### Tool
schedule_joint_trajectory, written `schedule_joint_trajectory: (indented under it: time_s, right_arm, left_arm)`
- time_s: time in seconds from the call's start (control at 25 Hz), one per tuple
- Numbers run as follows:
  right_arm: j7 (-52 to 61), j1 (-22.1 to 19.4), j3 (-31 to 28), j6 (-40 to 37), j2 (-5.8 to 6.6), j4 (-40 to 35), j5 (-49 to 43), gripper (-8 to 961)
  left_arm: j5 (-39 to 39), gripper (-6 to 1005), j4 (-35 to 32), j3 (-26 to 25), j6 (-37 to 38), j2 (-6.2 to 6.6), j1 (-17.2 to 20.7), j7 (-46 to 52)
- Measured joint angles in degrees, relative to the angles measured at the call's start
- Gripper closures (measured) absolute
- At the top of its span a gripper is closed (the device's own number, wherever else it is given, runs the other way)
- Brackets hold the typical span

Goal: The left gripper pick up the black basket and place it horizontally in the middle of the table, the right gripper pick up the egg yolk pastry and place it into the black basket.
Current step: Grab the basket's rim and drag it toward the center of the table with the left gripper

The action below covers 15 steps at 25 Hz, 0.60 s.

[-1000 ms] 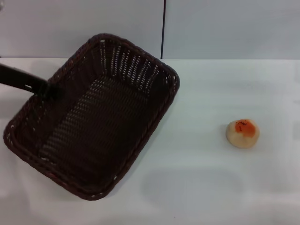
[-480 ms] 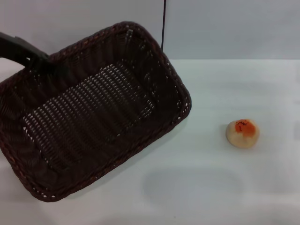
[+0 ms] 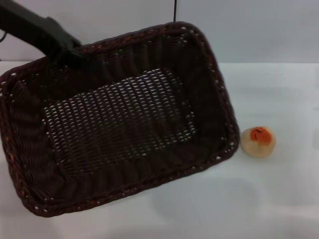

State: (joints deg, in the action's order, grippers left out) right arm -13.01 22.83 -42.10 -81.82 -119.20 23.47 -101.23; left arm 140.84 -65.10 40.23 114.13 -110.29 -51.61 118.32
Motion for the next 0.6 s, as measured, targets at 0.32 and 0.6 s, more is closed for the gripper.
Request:
schedule_joint_trajectory:
  time_s: [0.32,0.6]
  right_arm:
    - [0.0,-0.4,0.0,0.0,-0.09,0.2,0.0,340]
    - [0.0,-1.1,0.0,0.0,-0.16,0.3,0.0,339]
  left_arm:
    - [0.1,809,3.4,5.1,0.7,-2.95,-5.8,-2.0]
    - [0.4,806,7.1,7.9,-0.4,-5.25,-8.6,-4.0]
